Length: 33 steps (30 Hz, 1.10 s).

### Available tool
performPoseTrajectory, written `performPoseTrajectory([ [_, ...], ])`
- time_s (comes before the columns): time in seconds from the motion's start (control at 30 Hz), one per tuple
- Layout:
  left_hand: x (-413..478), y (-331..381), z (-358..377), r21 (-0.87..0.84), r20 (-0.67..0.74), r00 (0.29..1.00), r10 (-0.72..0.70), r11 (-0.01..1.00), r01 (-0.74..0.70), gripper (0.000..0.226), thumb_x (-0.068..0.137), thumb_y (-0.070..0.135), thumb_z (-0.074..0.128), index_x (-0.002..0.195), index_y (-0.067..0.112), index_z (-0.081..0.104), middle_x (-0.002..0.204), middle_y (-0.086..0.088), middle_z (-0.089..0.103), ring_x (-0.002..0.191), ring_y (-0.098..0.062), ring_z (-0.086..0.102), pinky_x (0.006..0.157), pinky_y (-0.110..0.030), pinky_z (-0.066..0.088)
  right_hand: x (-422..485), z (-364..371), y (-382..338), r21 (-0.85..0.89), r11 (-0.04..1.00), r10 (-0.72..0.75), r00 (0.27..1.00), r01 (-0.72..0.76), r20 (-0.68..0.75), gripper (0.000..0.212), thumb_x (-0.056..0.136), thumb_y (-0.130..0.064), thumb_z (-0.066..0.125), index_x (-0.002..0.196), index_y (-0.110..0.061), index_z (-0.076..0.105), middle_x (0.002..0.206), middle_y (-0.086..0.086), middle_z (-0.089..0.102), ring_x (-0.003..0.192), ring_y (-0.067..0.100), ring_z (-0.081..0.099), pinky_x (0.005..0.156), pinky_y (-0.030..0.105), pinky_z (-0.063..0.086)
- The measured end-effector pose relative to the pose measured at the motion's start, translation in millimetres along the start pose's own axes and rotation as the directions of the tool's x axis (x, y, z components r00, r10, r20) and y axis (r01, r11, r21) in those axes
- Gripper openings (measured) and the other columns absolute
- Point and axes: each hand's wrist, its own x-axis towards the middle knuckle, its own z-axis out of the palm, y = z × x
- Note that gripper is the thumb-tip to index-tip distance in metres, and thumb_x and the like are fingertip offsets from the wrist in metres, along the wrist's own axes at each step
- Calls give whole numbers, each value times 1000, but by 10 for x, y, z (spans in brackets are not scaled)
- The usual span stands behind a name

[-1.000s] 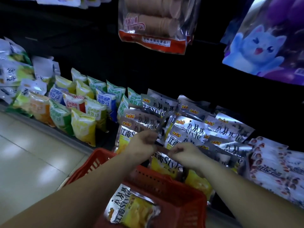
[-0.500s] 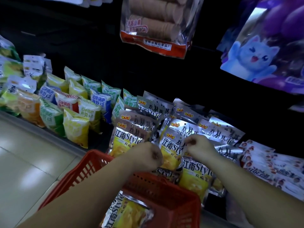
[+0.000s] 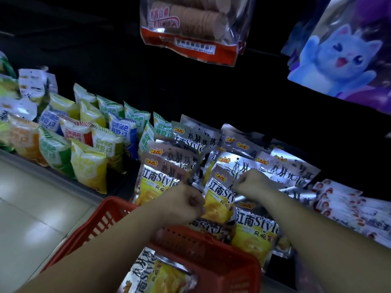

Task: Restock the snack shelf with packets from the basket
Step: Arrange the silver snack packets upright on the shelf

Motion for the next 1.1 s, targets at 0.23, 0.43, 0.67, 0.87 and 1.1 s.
performPoseTrajectory([
  [0.23, -75, 108, -34, -24, 16, 1000, 4, 1000, -4, 18, 95, 40, 67, 90, 25, 77, 76, 16, 69, 73, 1, 62, 65, -17, 45, -77, -103, -172, 130, 970, -204, 979, 204, -17, 8, 95, -12, 61, 90, -19, 62, 91, 4, 66, 80, 22, 63, 72, 43, 55],
  [0.43, -161, 107, -176, 10, -260, 965, -21, 1000, 25, 13, 90, 23, 68, 79, 29, 69, 79, 15, 68, 75, -9, 65, 60, -17, 46, -528, -378, -474, 173, 885, -450, 890, 433, 72, 9, 105, -20, 57, 98, -14, 56, 63, -4, 53, 49, 0, 46, 54, 24, 40],
  [0.67, -545, 394, -390, -391, -431, 902, -37, 908, -150, 33, 85, 9, 81, 85, 16, 49, 73, -18, 59, 56, -27, 60, 54, -46, 53, -1162, -834, -620, 225, 780, -560, 811, 585, -166, 11, 104, -22, 58, 94, -24, 55, 72, 5, 67, 50, 6, 48, 54, 20, 41],
  [0.87, -1047, 859, -709, -519, -528, 849, -16, 797, -308, 38, 88, -4, 74, 77, 16, 44, 76, -12, 51, 64, -26, 47, 65, -44, 52, -1966, -1179, -767, 540, 600, -433, 807, 591, -402, 13, 92, -23, 77, 98, -19, 66, 86, -3, 76, 69, 3, 67, 61, 15, 47],
  [1.1, -1757, 1080, -682, -577, -606, 789, -101, 739, -349, 26, 88, 8, 79, 91, 13, 53, 69, -9, 55, 56, -20, 48, 49, -29, 44, -2647, -735, -829, 845, 405, -237, 932, 350, -273, 106, 79, -23, 89, 149, -67, 22, 149, -2, 53, 128, 19, 60, 103, 42, 53],
])
